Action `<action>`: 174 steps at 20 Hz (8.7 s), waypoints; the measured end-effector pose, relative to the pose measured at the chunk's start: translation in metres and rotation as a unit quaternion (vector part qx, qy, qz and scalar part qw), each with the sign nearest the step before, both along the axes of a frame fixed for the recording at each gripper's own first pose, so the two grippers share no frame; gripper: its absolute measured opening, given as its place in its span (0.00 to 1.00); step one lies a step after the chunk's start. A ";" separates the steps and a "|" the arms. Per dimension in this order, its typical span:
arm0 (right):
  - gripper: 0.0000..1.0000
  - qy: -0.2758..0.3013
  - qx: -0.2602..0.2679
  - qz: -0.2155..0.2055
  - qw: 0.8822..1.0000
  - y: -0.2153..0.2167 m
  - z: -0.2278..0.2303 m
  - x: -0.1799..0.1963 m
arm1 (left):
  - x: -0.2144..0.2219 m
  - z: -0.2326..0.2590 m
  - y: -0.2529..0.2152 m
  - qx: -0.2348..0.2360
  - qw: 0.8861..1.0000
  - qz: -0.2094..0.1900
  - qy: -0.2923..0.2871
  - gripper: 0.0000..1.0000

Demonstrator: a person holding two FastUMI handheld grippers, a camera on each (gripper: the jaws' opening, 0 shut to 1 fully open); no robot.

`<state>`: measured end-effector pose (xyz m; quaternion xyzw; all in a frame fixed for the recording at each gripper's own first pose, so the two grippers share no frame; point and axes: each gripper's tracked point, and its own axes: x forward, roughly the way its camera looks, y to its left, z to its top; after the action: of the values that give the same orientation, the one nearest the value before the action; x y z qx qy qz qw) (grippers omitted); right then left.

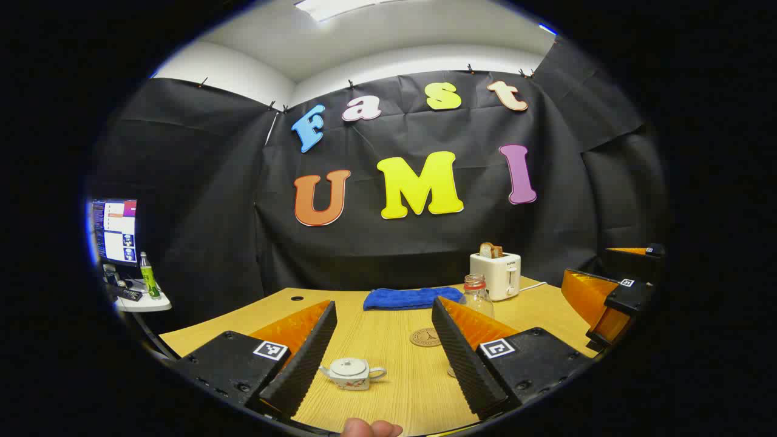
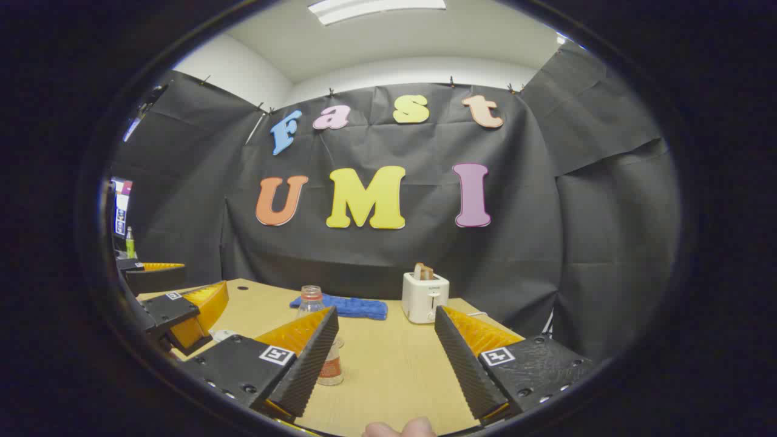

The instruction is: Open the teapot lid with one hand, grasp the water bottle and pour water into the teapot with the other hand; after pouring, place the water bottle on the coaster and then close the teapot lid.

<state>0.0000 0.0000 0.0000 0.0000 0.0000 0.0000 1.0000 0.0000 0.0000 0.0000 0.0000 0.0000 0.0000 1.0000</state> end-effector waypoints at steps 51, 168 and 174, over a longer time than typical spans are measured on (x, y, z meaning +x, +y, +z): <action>0.97 0.057 0.037 0.036 0.997 -0.027 -0.083 0.033 | 0.048 -0.115 0.045 -0.008 0.992 -0.010 0.124 0.89; 0.72 -0.246 -0.833 0.088 0.488 0.211 -0.069 0.137 | -0.005 -0.083 0.171 -0.063 0.993 0.021 0.095 0.04; 0.74 -0.210 -0.807 0.110 0.541 0.209 -0.082 0.141 | -0.005 -0.082 0.171 -0.061 0.994 0.021 0.092 0.04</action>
<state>0.1411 0.2087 -0.0820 -0.8066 -0.2100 0.1099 0.5414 -0.0052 0.1713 -0.0816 -0.0614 0.0924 0.0210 0.9936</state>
